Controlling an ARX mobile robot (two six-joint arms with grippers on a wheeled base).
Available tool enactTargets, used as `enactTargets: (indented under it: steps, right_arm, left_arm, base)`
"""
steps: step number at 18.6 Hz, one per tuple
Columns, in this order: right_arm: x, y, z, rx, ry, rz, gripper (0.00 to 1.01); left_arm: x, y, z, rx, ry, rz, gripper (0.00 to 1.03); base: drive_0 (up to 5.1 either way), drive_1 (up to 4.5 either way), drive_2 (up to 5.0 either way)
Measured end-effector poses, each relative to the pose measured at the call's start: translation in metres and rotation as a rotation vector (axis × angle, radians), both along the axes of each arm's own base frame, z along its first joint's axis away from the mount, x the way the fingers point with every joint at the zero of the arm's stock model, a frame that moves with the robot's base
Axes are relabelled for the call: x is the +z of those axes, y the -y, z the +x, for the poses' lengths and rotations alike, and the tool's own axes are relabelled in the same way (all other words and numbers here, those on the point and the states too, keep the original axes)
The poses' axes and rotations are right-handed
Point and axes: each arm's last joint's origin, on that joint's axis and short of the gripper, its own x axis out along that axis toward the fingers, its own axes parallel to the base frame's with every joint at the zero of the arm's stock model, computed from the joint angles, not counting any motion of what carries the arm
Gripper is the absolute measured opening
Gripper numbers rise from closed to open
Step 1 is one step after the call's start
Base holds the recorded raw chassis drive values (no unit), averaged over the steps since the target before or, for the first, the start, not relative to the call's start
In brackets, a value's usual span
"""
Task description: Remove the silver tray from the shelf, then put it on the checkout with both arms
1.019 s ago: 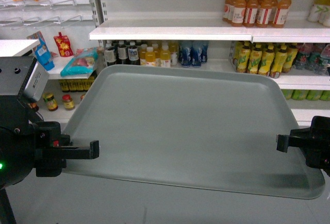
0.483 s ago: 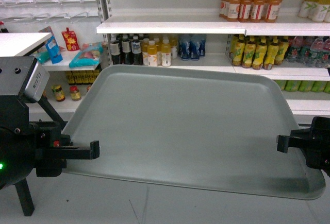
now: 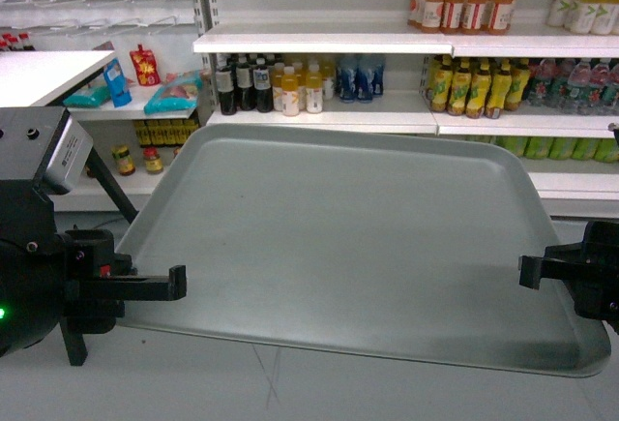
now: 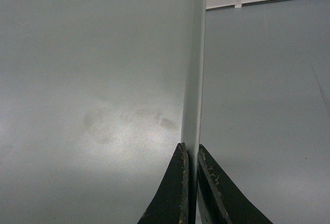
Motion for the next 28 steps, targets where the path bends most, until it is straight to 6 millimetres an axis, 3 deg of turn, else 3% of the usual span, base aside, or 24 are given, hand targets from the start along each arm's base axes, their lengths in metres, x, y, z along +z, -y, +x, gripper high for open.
enactTargets:
  steps: [6, 28]
  right_arm:
    - [0.0004, 0.0003, -0.0002, -0.001, 0.003, 0.001, 0.03]
    - [0.0003, 0.0002, -0.0003, -0.001, 0.003, 0.000, 0.03]
  left_arm:
    - [0.0004, 0.0001, 0.0002, 0.000, 0.005, -0.002, 0.02]
    - [0.0005, 0.0003, 0.0002, 0.000, 0.005, -0.001, 0.02]
  base:
    - [0.0, -2.46, 2.4]
    - [-5.0, 2.45, 2.4]
